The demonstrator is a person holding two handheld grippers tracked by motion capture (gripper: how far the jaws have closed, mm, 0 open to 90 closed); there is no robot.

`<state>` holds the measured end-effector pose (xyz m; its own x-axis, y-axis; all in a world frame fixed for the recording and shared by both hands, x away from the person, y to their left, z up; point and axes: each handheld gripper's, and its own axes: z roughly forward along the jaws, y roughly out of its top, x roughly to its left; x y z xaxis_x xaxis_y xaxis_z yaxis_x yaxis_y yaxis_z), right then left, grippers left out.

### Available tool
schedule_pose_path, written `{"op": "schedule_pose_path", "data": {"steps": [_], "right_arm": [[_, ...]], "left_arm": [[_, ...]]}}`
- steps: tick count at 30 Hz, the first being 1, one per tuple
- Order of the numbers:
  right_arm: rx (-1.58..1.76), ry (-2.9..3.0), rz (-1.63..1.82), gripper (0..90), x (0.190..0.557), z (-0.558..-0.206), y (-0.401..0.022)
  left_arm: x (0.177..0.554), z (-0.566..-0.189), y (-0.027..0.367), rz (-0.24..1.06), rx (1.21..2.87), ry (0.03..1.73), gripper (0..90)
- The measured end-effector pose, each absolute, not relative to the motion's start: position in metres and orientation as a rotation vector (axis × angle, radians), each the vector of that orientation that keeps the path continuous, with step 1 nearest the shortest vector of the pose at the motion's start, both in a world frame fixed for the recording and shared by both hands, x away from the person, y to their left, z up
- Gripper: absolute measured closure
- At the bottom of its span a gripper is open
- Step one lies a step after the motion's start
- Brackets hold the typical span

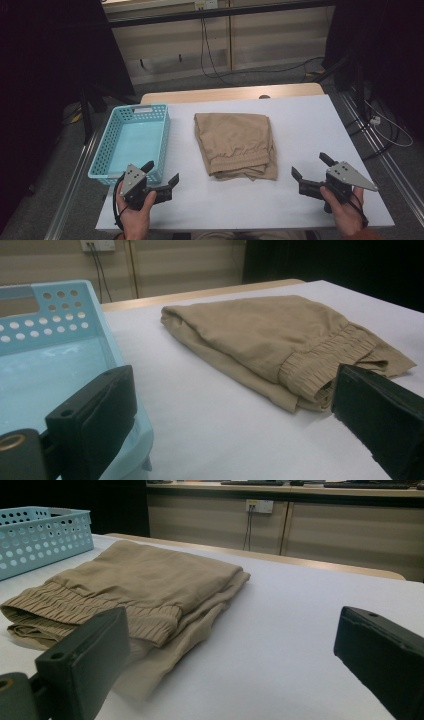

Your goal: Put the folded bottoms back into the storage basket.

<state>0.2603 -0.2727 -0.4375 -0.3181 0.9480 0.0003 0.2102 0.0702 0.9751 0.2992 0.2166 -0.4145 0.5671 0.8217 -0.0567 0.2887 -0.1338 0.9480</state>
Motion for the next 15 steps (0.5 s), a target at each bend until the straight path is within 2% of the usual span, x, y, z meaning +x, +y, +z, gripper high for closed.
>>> {"op": "schedule_pose_path", "data": {"steps": [15], "right_arm": [[1.183,1.649,1.293,1.4,0.263,-0.440,-0.275]], "left_arm": [[0.311,-0.410,0.192,0.500,1.770,0.937,4.8]]}}
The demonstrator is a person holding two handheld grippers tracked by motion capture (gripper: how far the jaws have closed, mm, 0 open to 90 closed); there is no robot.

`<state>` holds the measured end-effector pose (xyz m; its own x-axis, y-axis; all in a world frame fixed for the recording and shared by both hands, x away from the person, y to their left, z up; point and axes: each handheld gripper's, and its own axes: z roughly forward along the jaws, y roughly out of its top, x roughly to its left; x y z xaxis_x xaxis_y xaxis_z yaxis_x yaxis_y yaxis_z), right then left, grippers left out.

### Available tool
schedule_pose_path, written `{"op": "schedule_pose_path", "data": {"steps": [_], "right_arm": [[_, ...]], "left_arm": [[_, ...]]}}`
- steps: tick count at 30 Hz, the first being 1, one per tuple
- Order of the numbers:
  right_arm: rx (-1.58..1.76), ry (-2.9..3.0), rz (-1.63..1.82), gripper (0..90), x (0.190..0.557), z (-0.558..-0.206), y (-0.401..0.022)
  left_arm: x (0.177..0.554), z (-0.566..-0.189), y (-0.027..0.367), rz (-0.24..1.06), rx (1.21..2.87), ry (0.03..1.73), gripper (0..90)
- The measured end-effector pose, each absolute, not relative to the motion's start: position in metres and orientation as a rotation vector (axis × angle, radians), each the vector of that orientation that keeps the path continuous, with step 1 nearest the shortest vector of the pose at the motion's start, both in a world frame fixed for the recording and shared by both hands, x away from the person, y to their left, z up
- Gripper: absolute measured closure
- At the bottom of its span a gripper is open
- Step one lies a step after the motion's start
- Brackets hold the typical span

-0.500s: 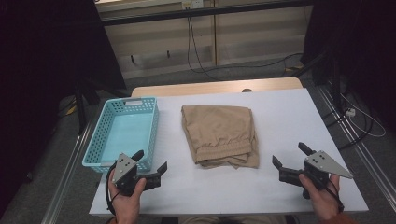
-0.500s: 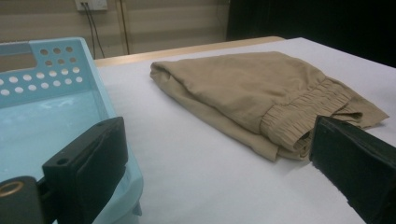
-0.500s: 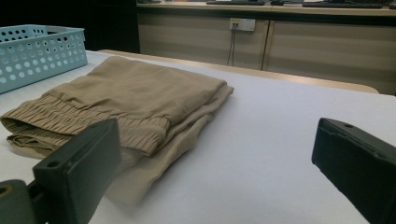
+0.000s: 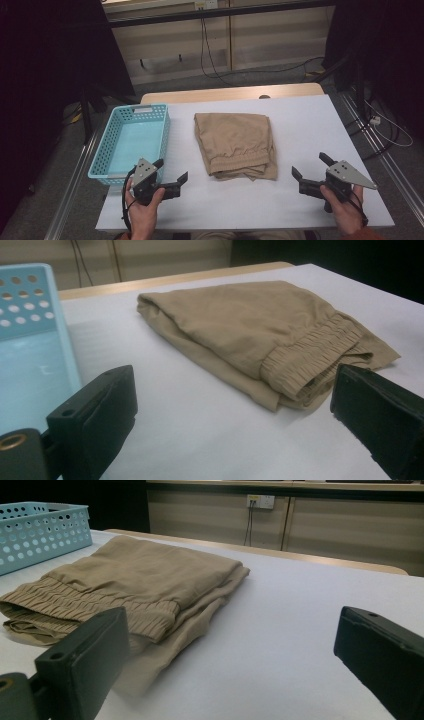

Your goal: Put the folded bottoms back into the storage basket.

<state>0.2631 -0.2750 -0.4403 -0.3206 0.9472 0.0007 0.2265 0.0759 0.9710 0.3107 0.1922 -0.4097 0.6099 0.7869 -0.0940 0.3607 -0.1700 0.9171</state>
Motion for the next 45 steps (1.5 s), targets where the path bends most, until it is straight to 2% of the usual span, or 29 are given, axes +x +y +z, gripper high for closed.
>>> {"op": "schedule_pose_path", "data": {"steps": [6,24,29,34,37,45], "right_arm": [[1.182,1.647,1.299,1.6,0.264,-0.440,-0.273],[1.166,1.663,1.290,1.5,0.264,-0.440,-0.271],[1.172,1.673,1.283,1.1,0.265,-0.441,-0.270],[1.179,1.672,1.293,1.2,0.265,-0.441,-0.270],[1.171,1.683,1.297,1.1,0.265,-0.441,-0.269],[1.166,1.694,1.288,1.1,0.265,-0.442,-0.269]], "left_arm": [[0.319,-0.403,0.180,0.462,1.818,0.867,7.6],[0.364,-0.392,0.153,0.436,1.858,0.854,7.2],[0.376,-0.393,0.151,0.436,1.797,0.918,7.1],[0.387,-0.395,0.150,0.409,1.797,0.927,7.1],[0.394,-0.396,0.148,0.440,1.808,0.980,7.0],[0.418,-0.393,0.142,0.350,1.837,0.997,6.7]]}}
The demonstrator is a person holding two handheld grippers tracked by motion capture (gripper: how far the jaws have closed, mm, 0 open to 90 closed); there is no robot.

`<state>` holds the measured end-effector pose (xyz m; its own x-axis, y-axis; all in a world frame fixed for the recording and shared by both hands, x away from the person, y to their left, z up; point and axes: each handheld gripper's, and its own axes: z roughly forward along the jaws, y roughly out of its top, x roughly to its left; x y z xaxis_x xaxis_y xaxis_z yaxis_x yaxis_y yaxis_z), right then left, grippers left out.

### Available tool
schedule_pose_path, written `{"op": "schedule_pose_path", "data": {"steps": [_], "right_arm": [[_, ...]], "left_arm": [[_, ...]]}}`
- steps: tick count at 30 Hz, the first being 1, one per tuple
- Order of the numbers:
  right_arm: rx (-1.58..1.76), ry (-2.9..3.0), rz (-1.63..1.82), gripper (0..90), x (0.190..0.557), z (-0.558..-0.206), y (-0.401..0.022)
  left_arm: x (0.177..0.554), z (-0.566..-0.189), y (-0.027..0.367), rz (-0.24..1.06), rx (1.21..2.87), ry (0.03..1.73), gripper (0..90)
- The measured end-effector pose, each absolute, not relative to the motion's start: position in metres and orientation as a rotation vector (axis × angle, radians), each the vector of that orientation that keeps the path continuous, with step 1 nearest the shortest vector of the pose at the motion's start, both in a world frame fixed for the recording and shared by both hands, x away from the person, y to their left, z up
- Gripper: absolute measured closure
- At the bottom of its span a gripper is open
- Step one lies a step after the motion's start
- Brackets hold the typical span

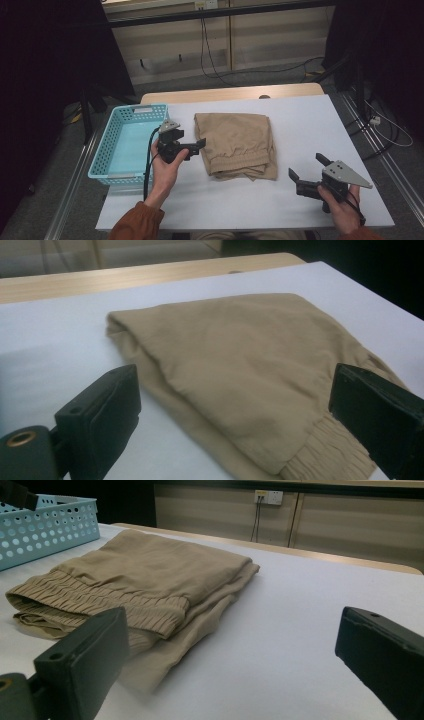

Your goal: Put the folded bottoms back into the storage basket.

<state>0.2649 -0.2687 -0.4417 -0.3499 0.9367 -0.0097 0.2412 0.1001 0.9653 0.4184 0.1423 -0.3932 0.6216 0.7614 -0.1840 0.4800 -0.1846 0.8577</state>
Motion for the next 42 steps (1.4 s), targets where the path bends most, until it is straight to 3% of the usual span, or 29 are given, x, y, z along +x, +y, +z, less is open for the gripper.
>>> {"op": "schedule_pose_path", "data": {"steps": [16,21,25,35,42], "right_arm": [[1.166,1.696,1.296,1.2,0.265,-0.442,-0.270],[1.164,1.700,1.296,1.2,0.265,-0.442,-0.269],[1.165,1.705,1.297,1.3,0.265,-0.442,-0.268],[1.157,1.717,1.301,1.4,0.265,-0.442,-0.266],[1.157,1.718,1.304,1.5,0.265,-0.443,-0.268]], "left_arm": [[0.451,-0.380,0.124,0.366,1.972,1.033,4.3],[0.467,-0.382,0.120,0.299,1.912,1.040,5.8],[0.479,-0.384,0.119,0.318,1.932,1.076,7.5],[0.514,-0.408,0.120,0.206,1.904,1.229,6.1],[0.532,-0.431,0.118,0.202,1.952,1.307,12.6]]}}
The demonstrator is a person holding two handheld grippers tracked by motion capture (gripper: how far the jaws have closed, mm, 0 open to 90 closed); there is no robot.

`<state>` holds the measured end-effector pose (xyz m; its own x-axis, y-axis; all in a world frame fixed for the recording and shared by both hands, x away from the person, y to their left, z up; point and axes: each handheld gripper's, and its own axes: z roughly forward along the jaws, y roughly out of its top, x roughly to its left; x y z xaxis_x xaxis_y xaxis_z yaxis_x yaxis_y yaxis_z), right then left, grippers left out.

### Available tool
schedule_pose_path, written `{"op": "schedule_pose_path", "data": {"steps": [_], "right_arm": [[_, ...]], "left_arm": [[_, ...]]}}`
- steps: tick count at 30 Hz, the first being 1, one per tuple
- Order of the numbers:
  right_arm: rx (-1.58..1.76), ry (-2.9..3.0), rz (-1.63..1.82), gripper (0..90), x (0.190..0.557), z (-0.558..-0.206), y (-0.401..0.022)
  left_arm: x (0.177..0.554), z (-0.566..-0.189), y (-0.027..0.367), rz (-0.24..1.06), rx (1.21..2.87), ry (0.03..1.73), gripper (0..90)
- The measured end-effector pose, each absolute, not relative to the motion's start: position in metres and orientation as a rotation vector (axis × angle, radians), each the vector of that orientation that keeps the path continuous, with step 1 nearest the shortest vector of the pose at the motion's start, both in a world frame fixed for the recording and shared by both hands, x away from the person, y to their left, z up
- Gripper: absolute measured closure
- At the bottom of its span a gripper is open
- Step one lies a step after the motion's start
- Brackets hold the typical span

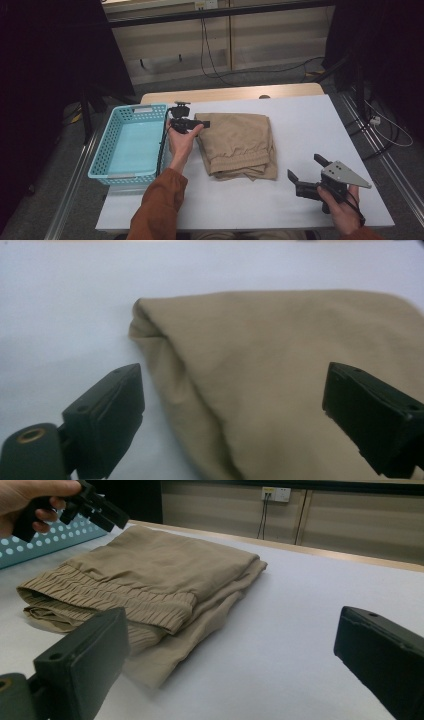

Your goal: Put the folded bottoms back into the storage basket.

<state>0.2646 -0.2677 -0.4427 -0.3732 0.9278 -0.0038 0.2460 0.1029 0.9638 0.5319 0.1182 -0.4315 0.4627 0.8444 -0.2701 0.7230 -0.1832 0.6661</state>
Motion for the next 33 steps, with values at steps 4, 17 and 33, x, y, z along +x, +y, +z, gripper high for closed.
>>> {"op": "schedule_pose_path", "data": {"steps": [4,17,33], "right_arm": [[1.154,1.722,1.303,1.5,0.265,-0.443,-0.268],[1.168,1.717,1.302,1.2,0.264,-0.443,-0.269],[1.173,1.721,1.292,1.4,0.264,-0.444,-0.269]], "left_arm": [[0.537,-0.439,0.119,0.171,1.941,1.333,17.2],[0.543,-0.456,0.114,0.236,1.984,1.336,34.0],[0.536,-0.459,0.109,0.115,1.935,1.300,49.1]]}}
